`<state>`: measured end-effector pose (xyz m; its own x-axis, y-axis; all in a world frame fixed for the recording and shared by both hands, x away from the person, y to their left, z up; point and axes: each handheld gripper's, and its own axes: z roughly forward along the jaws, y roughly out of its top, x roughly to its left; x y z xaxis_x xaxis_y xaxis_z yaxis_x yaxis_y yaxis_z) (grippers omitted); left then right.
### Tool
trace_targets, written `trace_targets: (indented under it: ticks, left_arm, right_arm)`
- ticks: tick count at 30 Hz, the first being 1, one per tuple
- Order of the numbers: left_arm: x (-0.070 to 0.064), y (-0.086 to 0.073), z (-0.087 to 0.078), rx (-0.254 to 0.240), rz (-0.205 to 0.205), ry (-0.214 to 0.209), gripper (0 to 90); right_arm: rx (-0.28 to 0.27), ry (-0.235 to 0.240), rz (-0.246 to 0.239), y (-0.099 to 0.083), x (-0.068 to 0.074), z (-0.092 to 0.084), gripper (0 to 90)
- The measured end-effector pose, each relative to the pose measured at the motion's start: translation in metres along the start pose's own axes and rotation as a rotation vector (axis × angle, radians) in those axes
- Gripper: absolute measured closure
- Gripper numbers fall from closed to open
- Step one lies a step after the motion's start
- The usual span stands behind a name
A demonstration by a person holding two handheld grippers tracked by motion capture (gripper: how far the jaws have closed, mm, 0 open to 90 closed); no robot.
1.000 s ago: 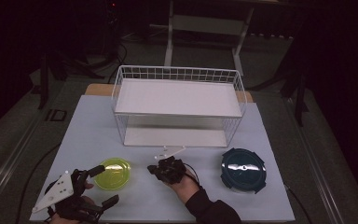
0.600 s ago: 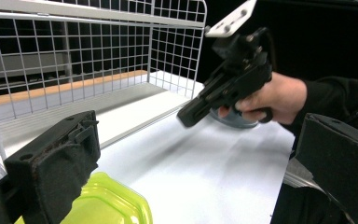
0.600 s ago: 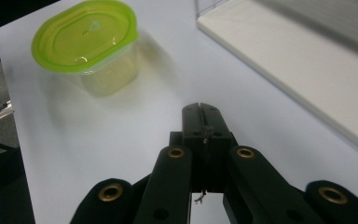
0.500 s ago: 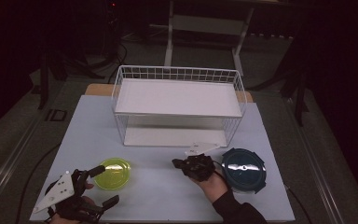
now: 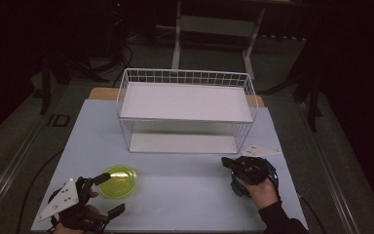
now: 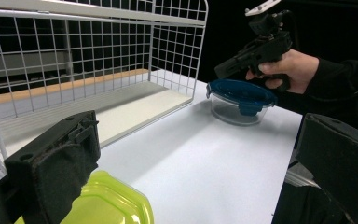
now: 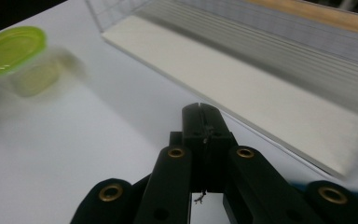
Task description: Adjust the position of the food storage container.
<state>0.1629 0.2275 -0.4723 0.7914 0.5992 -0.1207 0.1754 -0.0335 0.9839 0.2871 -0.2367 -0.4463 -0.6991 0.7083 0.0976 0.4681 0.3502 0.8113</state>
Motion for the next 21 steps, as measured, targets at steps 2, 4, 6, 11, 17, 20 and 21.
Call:
trace_targets:
  ticks: [2,4,6,11,17,20,21]
  left_arm:
    - [0.0,0.0,0.0,0.001,-0.001,0.0,0.0]
    - [0.0,0.0,0.0,0.001,-0.001,0.0,0.0]
    - [0.0,0.0,0.0,0.002,-0.001,0.0,0.0]
    - [0.0,-0.001,0.001,0.003,-0.004,-0.001,0.0]
    - [0.0,-0.001,0.001,0.007,-0.002,-0.003,0.0]
    - [0.0,-0.001,0.001,0.007,-0.003,-0.002,0.0]
    - [0.0,-0.001,0.001,0.007,-0.003,-0.002,0.0]
  right_arm:
    - [-0.004,-0.019,0.012,-0.004,-0.007,-0.007,90.0]
    - [-0.012,-0.043,0.03,-0.01,-0.016,-0.015,90.0]
    - [-0.016,-0.067,0.045,-0.015,-0.024,-0.023,90.0]
    - [-0.031,-0.122,0.076,-0.027,-0.041,-0.042,90.0]
    - [-0.041,-0.191,0.125,-0.043,-0.061,-0.06,90.0]
    - [-0.036,-0.224,0.146,-0.052,-0.07,-0.067,90.0]
    - [-0.037,-0.234,0.15,-0.056,-0.073,-0.069,90.0]
